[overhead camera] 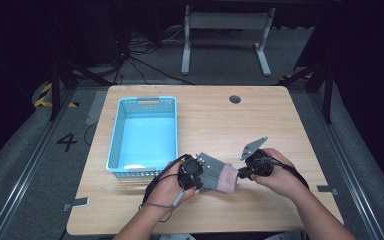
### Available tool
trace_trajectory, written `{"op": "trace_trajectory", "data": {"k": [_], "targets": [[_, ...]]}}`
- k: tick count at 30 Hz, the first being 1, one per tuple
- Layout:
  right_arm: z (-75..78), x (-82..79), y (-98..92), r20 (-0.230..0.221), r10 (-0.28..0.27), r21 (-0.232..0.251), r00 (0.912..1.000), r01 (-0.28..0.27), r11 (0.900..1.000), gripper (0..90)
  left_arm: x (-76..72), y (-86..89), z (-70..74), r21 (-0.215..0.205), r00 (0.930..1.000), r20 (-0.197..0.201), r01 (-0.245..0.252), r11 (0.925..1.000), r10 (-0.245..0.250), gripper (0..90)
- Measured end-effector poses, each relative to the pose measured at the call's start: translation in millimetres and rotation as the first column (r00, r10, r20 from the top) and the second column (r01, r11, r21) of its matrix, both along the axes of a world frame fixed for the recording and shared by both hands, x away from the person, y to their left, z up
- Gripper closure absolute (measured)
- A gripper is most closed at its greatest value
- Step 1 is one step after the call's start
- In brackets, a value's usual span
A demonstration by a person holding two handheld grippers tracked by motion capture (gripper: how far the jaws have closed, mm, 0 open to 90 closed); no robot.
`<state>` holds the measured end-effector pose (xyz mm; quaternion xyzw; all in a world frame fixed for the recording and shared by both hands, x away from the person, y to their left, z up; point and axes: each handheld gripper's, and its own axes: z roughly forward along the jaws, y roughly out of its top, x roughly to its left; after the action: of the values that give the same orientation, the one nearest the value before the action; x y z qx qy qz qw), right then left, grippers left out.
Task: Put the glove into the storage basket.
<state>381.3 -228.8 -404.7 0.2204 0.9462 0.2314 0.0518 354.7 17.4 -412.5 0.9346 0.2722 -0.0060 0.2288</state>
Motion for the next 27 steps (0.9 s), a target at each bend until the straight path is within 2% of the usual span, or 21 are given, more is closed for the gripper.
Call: {"op": "trace_trajectory", "data": {"k": [6, 11, 17, 27], "targets": [[5.2, 2.2, -1.5, 0.058, -0.004, 0.034, 0.9983, 0.002, 0.999, 87.1, -8.8, -0.3, 10.1, -0.011, 0.9998, 0.015, 0.012, 0.9999, -0.011, 86.8], [8.5, 5.0, -1.1, 0.097, -0.015, 0.059, 0.9952, 0.01, 0.998, 87.3, -12.9, -1.5, 12.1, -0.012, 0.9997, 0.019, 0.017, 0.9998, -0.017, 86.8], [6.5, 11.1, 0.0, 0.112, -0.036, 0.087, 0.9931, 0.027, 0.996, 87.4, -15.2, -3.4, 12.6, -0.007, 0.9994, 0.022, 0.026, 0.9996, -0.026, 86.9], [-3.7, 18.4, 6.2, 0.109, -0.04, 0.083, 0.9933, 0.031, 0.996, 87.4, -12.8, -4.9, 6.6, 0.014, 0.9997, 0.005, 0.024, 0.9996, -0.024, 86.7]]}}
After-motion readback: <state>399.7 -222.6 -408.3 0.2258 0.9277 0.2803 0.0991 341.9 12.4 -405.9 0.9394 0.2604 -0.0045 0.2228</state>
